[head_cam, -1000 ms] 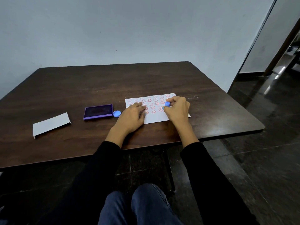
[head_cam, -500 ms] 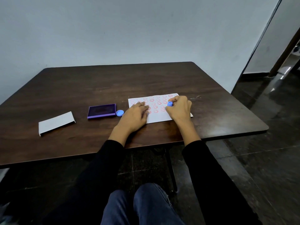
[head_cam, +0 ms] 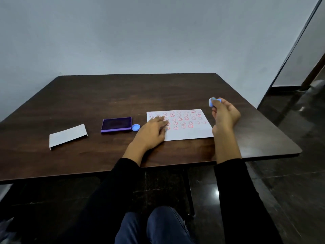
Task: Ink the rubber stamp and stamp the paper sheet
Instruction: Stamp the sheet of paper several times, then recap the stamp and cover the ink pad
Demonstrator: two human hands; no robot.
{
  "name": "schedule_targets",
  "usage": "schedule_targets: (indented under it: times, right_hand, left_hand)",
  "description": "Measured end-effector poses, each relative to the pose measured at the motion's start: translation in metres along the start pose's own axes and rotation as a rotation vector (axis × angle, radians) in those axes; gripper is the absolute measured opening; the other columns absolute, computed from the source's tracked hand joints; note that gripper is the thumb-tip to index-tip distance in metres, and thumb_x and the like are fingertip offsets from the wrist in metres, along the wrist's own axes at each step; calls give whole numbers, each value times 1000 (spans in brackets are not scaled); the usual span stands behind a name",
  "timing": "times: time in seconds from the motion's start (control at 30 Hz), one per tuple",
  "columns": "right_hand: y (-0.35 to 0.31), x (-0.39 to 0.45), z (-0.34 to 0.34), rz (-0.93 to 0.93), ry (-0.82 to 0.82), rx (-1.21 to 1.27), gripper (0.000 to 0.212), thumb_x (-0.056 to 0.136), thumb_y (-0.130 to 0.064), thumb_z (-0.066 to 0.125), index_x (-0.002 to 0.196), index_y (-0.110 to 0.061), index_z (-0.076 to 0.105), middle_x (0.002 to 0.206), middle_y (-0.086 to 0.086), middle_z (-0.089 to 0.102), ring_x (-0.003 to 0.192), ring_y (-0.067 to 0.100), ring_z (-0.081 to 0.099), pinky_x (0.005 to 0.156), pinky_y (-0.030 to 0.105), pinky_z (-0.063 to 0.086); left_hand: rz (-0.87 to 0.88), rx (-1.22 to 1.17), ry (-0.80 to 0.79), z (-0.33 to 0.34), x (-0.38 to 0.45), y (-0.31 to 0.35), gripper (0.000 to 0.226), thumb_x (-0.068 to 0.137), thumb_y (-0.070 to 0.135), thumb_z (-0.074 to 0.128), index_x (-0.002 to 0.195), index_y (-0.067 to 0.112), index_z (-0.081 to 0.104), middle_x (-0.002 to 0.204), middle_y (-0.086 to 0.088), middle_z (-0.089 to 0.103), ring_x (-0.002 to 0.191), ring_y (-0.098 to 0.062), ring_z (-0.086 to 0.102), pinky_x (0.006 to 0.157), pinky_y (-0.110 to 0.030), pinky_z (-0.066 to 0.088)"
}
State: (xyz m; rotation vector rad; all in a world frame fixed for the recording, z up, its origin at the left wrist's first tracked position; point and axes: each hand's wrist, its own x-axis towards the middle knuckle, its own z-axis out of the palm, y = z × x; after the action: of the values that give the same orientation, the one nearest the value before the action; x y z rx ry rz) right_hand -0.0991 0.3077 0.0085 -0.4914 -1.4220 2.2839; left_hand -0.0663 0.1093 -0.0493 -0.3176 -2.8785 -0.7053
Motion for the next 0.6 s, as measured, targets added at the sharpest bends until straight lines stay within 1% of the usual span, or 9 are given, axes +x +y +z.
schedule_targets:
  times: [0.07,0.13,0.2,0.27,0.33,0.4,0.47,0.53,0.6]
  right_hand:
    - [-3,-1,-1,19,-2,51,15,73,-2,72,84,-8,65,68,2,68,55,4,60,53,13,46]
    - [-4,-2,-1,20,-6,96,17,73,-3,73,88,-7,65,72,5,69,55,4,62,54,13,47]
    - [-4,-4,-2,20,-10,127,15,74,-3,73,84,-8,64,72,5,69,55,3,64,55,13,48]
    - [-4,-6,-2,19,-15,133,14,73,-4,74,79,-11,64,68,2,70,57,4,65,57,13,49]
    - [-5,-7,-4,15,-29,133,13,73,-4,74,79,-11,65,64,-1,70,58,5,66,60,15,50]
    - [-5,-8,-4,13,-49,134,13,73,-4,74,80,-11,65,63,-1,70,59,5,67,61,15,51]
    - [-6,-10,-3,15,-61,134,13,73,-5,74,80,-12,65,59,-5,71,60,5,67,62,15,51]
    - [-5,-11,0,20,-76,140,14,73,-5,74,80,-12,65,57,-6,71,61,5,68,61,15,51]
    - [-3,-13,4,29,-89,144,14,73,-4,74,82,-11,66,63,-3,72,62,6,69,59,14,51]
  left_hand:
    - [9,-9,-2,0,-1,0,40,96,21,44,135,14,48,151,-6,37,142,-20,28,116,-32,22]
    - [25,-37,21,-2,-2,2,40,96,19,42,136,12,47,151,-8,36,142,-21,27,117,-32,17]
    - [33,-69,116,-6,-5,4,40,96,16,41,136,9,45,150,-11,38,143,-23,26,119,-34,10]
    - [7,25,254,-14,-9,-2,41,95,18,43,136,9,45,149,-10,39,143,-22,25,120,-38,3]
    - [-56,183,323,-26,-16,-18,46,91,27,51,135,13,47,149,-8,39,144,-22,22,119,-42,-1]
    - [-142,285,274,-39,-24,-35,54,84,39,59,131,14,51,150,-10,38,145,-25,18,118,-47,-4]
    - [-212,308,217,-47,-32,-47,61,77,48,65,127,15,55,150,-14,36,145,-28,15,117,-49,-7]
    - [-212,303,193,-50,-35,-52,58,76,50,65,125,19,57,149,-14,37,146,-28,13,116,-50,-10]
    - [-180,293,173,-50,-36,-54,50,79,50,62,120,23,61,149,-11,38,146,-27,13,115,-51,-11]
